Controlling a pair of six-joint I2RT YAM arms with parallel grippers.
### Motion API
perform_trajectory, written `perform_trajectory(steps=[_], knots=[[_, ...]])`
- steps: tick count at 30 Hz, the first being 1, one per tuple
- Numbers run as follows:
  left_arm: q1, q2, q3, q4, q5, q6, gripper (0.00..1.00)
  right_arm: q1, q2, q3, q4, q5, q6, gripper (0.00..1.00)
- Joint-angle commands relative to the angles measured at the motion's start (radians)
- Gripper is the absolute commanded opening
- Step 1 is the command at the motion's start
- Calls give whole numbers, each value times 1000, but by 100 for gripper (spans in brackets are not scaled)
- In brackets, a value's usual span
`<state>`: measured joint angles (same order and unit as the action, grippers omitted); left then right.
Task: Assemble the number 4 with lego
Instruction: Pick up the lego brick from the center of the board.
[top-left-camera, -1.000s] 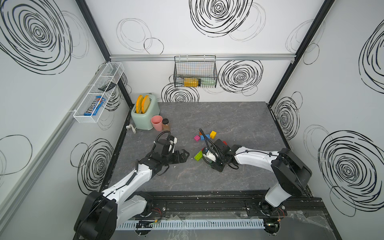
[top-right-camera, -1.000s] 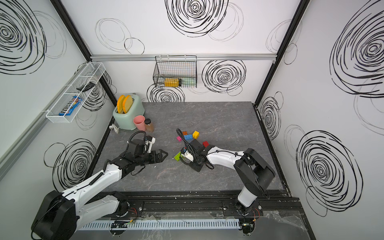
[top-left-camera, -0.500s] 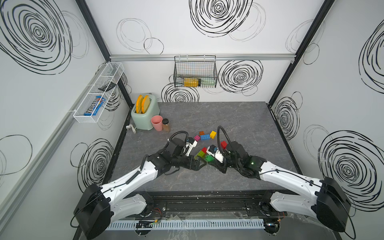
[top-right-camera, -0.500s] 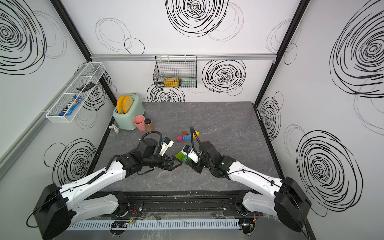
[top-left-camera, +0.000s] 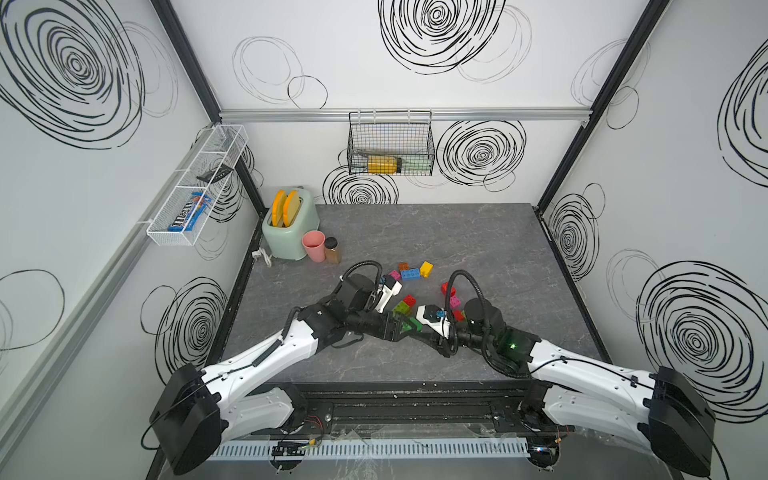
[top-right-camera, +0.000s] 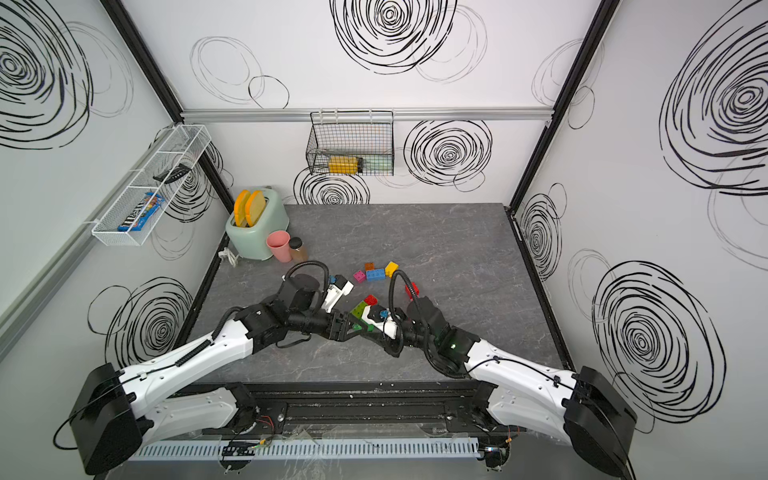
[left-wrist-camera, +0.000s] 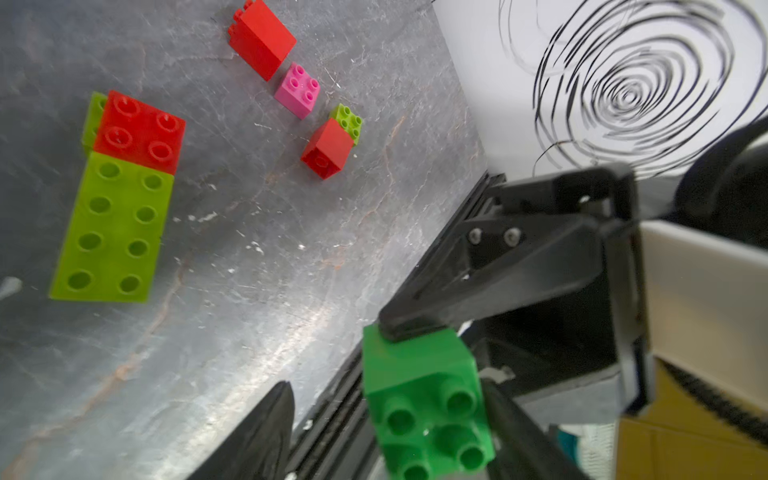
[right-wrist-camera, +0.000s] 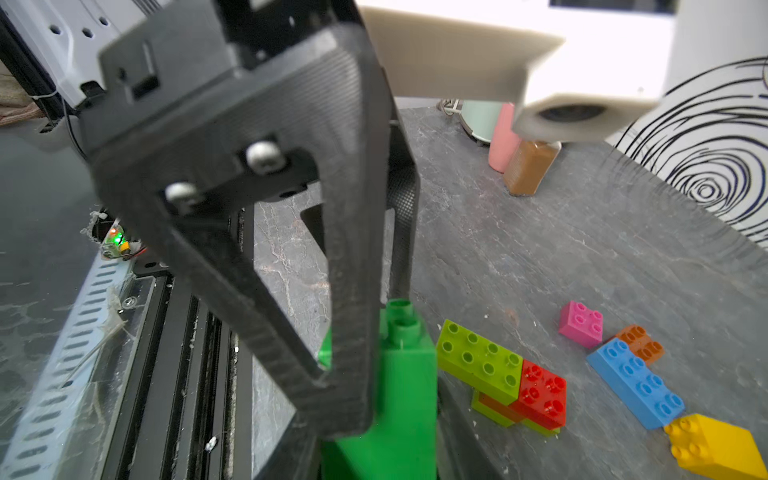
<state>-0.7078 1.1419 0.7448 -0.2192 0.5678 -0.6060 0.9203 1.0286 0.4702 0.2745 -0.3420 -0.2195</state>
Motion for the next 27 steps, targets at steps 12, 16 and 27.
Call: perform_trajectory(steps=[12, 16, 27], knots=[[-22, 0, 26, 44, -3, -20, 15, 37, 47, 30, 82, 44, 29, 24], [-24, 7, 80, -68, -203, 108, 0, -33, 31, 41, 16, -32, 62, 55], [-121, 438, 430, -255, -673, 416, 0, -492, 42, 44, -93, 194, 629, 97]])
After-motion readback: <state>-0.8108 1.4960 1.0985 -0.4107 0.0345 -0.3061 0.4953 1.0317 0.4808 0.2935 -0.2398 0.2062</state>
